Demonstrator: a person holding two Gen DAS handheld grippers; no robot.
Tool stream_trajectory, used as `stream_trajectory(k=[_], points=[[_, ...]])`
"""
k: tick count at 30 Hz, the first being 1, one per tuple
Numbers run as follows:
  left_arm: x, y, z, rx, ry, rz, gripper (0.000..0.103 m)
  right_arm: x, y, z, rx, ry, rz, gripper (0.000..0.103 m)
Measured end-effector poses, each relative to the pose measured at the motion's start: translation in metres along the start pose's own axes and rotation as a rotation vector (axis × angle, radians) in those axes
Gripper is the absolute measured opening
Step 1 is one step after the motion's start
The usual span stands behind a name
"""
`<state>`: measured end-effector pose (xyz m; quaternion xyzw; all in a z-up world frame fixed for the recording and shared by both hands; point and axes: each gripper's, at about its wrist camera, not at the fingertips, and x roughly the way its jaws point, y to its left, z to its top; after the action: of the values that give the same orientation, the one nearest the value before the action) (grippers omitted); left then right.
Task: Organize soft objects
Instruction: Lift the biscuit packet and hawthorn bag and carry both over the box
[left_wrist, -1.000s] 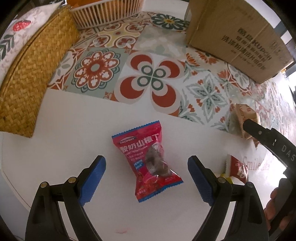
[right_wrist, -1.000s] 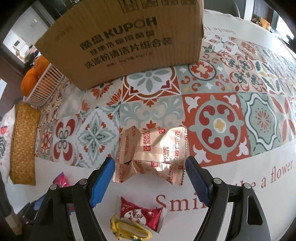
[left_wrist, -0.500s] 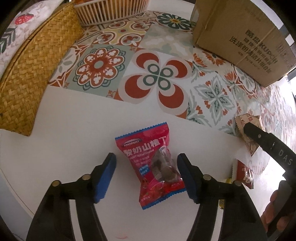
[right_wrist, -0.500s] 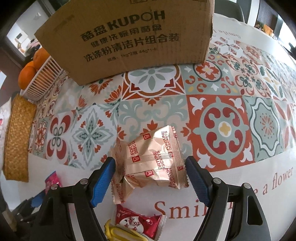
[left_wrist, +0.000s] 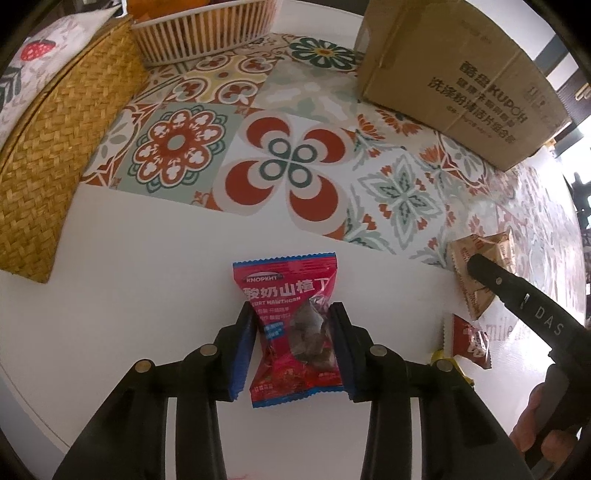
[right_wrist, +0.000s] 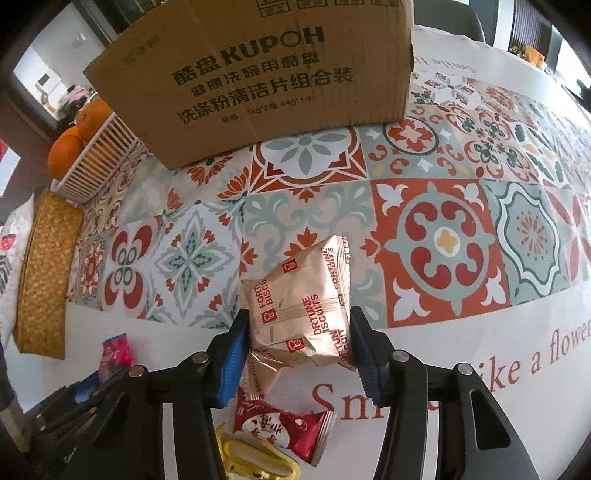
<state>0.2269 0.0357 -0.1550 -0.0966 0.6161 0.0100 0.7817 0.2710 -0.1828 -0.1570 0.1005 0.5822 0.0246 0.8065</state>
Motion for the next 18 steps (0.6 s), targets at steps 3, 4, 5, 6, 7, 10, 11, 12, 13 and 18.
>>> stream_trajectory(k=[3,4,5,6,7,10,11,12,13,18], points=[[-0.003,-0.005,0.002,0.016,-0.013,-0.010,0.039,-0.003,-0.003,-0.001,0.004,0.002,0.012,0.052],[-0.007,-0.009,0.002,0.020,-0.017,-0.010,0.039,-0.003,-0.004,-0.001,0.008,0.002,0.018,0.052],[-0.008,-0.010,0.003,0.025,-0.023,-0.010,0.039,-0.004,-0.003,-0.001,0.009,0.002,0.021,0.052],[-0.010,-0.012,0.004,0.035,-0.032,-0.012,0.039,-0.006,-0.005,-0.002,0.010,0.000,0.024,0.052],[-0.011,-0.012,0.005,0.040,-0.038,-0.015,0.039,-0.008,-0.006,-0.002,0.010,-0.003,0.027,0.052],[-0.015,-0.016,0.010,0.062,-0.058,-0.020,0.039,-0.016,-0.009,-0.003,0.010,-0.018,0.033,0.052],[-0.016,-0.018,0.012,0.069,-0.065,-0.021,0.039,-0.019,-0.010,-0.003,0.008,-0.026,0.037,0.052],[-0.017,-0.020,0.014,0.079,-0.075,-0.023,0.039,-0.022,-0.010,-0.004,0.005,-0.032,0.038,0.052],[-0.019,-0.020,0.017,0.089,-0.084,-0.026,0.039,-0.026,-0.012,-0.004,0.005,-0.037,0.040,0.052],[-0.030,-0.027,0.021,0.123,-0.130,-0.029,0.039,-0.043,-0.014,-0.004,0.003,-0.067,0.052,0.052]])
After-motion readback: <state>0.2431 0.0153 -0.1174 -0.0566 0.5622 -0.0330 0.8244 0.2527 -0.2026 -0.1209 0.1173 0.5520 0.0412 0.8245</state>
